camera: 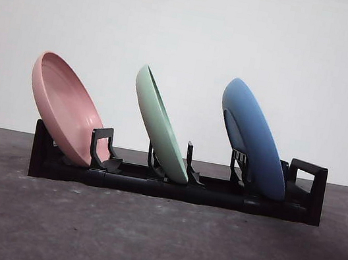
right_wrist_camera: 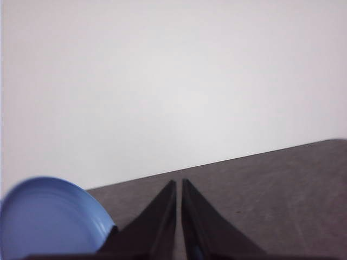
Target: Place the plate
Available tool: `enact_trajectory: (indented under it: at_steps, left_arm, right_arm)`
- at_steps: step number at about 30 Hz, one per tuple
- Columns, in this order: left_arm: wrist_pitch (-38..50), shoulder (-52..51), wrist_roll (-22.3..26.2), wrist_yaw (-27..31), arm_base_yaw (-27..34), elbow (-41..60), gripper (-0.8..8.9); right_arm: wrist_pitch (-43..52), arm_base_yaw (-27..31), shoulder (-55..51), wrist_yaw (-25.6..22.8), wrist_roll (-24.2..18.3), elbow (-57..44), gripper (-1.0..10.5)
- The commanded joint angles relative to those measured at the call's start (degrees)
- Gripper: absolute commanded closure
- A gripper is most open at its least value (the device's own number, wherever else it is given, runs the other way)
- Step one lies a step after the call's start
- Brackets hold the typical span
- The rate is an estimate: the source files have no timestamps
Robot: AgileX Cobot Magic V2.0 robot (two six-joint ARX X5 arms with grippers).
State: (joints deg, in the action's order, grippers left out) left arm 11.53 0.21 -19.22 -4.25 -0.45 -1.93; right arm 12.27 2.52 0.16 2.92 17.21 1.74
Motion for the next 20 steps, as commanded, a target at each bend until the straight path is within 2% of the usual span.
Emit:
enact_trajectory:
  at_steps: [1, 4, 7, 14, 20]
  left_arm:
    - [-3.8, 0.7, -6.9, 0.2, 0.1, -2.8, 8.04]
    - [-13.5, 3.1, -7.2, -0.5, 0.1, -9.5, 8.04]
    - [-22.5, 7.1, -5.9, -0.6, 0.1, -17.4, 8.04]
    - [-38.6, 19.9, 2.8, -5.4, 0.0, -34.6, 8.04]
    - [-50.8, 31.7, 8.8, -10.3, 0.0, -46.4, 8.04]
  right_arm:
    - [-3.0, 0.0, 0.7, 0.0, 5.8, 4.5, 9.3]
    - [-11.4, 0.0, 3.7, 0.1, 5.0, 11.3, 9.3]
    - [-20.3, 0.0, 9.1, 2.9, 1.2, 19.5, 9.3]
    - [-37.9, 0.0, 25.2, 11.3, -3.8, 38.0, 9.3]
    - [-47.8, -0.9, 37.1, 17.9, -6.2, 51.0, 9.3]
